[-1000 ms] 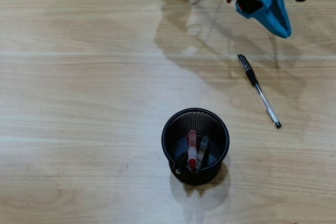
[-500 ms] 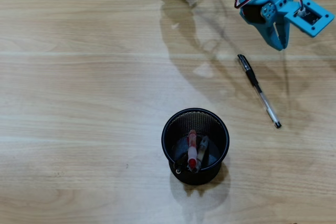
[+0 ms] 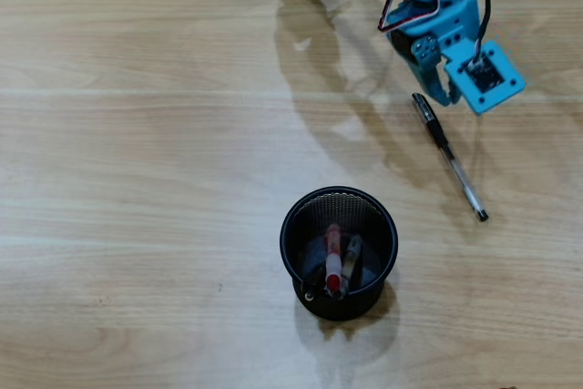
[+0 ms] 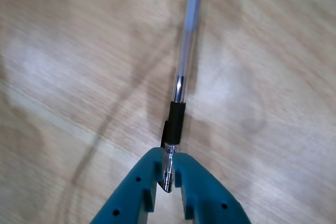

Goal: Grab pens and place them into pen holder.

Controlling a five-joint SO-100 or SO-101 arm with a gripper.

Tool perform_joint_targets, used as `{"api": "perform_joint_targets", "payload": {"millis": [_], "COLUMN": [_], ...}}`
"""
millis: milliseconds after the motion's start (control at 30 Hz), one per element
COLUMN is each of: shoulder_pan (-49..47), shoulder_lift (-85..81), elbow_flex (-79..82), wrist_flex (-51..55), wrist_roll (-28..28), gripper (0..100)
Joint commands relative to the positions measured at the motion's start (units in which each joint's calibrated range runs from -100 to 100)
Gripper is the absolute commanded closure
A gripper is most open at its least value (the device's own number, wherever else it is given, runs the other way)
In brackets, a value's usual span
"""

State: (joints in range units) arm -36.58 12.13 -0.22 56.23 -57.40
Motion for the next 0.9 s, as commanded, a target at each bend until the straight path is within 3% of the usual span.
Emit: {"api": "perform_joint_targets", "payload": {"millis": [0, 233, 433, 867], "shoulder_pan": [0.8, 0.8, 0.1, -0.5], "shoulder_lift": [0.8, 4.5, 7.6, 11.8], "elbow_flex": [-3.0, -7.9, -11.3, -12.3], "wrist_flex": [0.3, 0.3, 0.3, 0.2], "wrist_roll": [-0.2, -0.1, -0.2, -2.0], "gripper": [98, 97, 80, 80]}}
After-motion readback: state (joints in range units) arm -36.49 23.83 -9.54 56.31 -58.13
